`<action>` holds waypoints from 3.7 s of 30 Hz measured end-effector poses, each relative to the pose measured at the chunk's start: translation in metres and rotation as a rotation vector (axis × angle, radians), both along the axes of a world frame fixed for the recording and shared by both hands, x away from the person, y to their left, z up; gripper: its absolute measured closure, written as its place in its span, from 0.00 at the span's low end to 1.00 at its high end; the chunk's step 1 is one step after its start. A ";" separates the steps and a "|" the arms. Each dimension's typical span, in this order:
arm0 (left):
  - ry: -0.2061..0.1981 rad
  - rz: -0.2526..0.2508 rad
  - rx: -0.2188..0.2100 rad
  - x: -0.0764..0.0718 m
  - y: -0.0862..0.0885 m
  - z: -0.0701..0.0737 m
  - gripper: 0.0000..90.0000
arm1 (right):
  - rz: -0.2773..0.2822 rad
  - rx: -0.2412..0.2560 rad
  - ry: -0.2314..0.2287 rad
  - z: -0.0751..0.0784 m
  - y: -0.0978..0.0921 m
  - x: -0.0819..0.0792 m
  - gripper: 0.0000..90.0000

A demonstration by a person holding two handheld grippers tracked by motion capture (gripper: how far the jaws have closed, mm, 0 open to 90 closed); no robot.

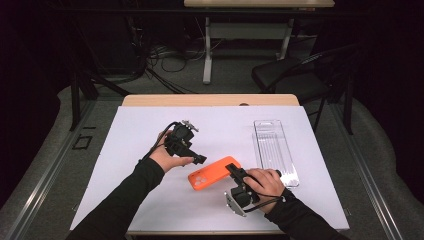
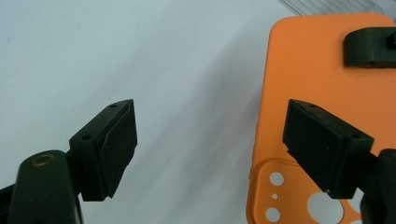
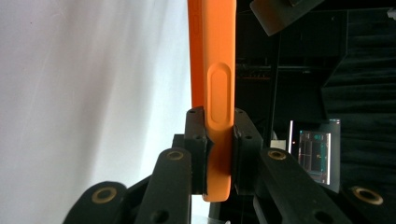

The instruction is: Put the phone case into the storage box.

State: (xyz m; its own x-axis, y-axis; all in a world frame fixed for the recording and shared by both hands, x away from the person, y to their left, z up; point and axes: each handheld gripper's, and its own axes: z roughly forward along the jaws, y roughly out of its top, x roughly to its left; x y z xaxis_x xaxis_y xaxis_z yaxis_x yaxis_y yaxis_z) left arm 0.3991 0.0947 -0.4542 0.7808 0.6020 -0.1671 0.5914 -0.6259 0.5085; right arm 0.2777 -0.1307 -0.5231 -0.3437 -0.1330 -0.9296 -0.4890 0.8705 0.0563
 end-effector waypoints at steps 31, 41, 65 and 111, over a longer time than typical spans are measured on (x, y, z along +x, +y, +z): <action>-0.021 0.073 -0.055 0.001 0.034 0.002 0.20 | -0.071 0.384 0.479 0.018 -0.012 0.011 0.90; -0.031 0.103 -0.057 0.000 0.047 0.004 0.20 | -0.077 0.413 0.514 0.017 -0.015 0.010 0.90; -0.035 0.105 -0.090 -0.012 0.060 0.000 0.20 | -0.161 0.729 0.808 0.025 -0.028 0.025 0.90; -0.041 0.053 -0.171 -0.028 0.041 -0.004 0.33 | -0.268 1.146 1.220 0.014 -0.036 0.039 0.90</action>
